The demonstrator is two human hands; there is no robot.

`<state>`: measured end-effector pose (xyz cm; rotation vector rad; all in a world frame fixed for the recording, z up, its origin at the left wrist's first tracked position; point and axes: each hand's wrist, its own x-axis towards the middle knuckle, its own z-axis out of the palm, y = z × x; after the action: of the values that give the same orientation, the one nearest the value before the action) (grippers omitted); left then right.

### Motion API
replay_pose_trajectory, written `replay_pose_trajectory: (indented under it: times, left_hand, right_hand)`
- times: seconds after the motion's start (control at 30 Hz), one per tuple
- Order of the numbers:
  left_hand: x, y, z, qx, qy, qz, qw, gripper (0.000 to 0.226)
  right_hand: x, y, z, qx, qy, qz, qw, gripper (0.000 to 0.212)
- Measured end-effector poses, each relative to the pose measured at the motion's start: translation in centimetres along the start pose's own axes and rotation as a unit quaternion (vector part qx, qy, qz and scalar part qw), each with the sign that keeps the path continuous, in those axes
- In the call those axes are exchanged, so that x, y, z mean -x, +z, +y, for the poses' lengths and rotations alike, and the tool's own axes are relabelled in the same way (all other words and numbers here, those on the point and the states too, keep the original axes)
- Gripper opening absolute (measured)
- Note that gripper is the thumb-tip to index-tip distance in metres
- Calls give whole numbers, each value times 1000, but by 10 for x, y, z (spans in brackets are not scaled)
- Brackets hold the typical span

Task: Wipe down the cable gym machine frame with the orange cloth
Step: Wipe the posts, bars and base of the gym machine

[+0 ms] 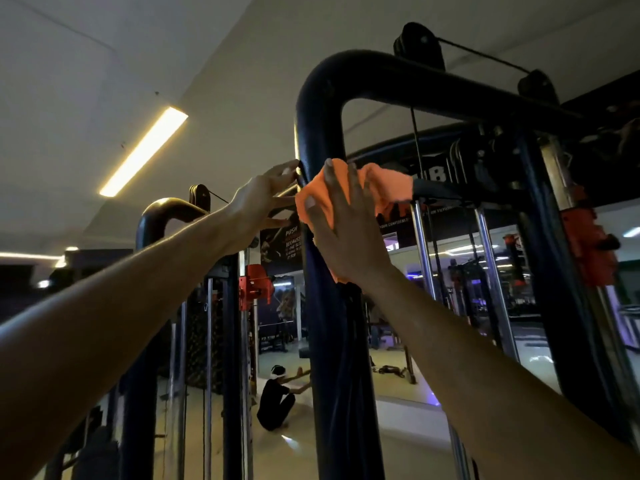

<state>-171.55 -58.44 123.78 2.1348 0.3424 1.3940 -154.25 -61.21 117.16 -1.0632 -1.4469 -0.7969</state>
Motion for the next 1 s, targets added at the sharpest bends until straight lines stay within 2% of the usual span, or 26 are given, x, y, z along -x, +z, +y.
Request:
replay_pose_trajectory:
  times: [0.07,0.17,0.33,0.37,0.5,0.67,0.77,0.9,1.0]
  left_hand:
    - [1,2,-3,-2,9,-2,1000,44]
    - [7,6,-3,8,11,-6,1000,45]
    - [12,6,-5,20,8,-15,1000,46]
    - [13,6,-6,19,10,-15,1000,46]
    - [18,9,-16,12,12,-13,1000,48]
    - [26,12,-27,39,-6,-22,999,50]
    - [28,13,-25,54,-14,-32,998,49]
    - [27,10,-20,68,-29,-21,997,46]
    - [32,12,-20,68,-29,-13,997,46]
  right_hand:
    - [21,4,1,7,8,13,1000,72]
    - [49,8,-3,120,6,27,992,74]
    - [31,-9,-2,201,-13,45,978,72]
    - [28,-8,-1,191,-16,42,981,71]
    - [39,5,-5,-13,19,7,1000,70]
    - [91,18,-10,43,13,3,999,61]
    - [82,17,-7,41,16,7,999,60]
    - [54,15,-10,28,23,16,999,68]
    - [79,19,-13,42,30,24,998,78]
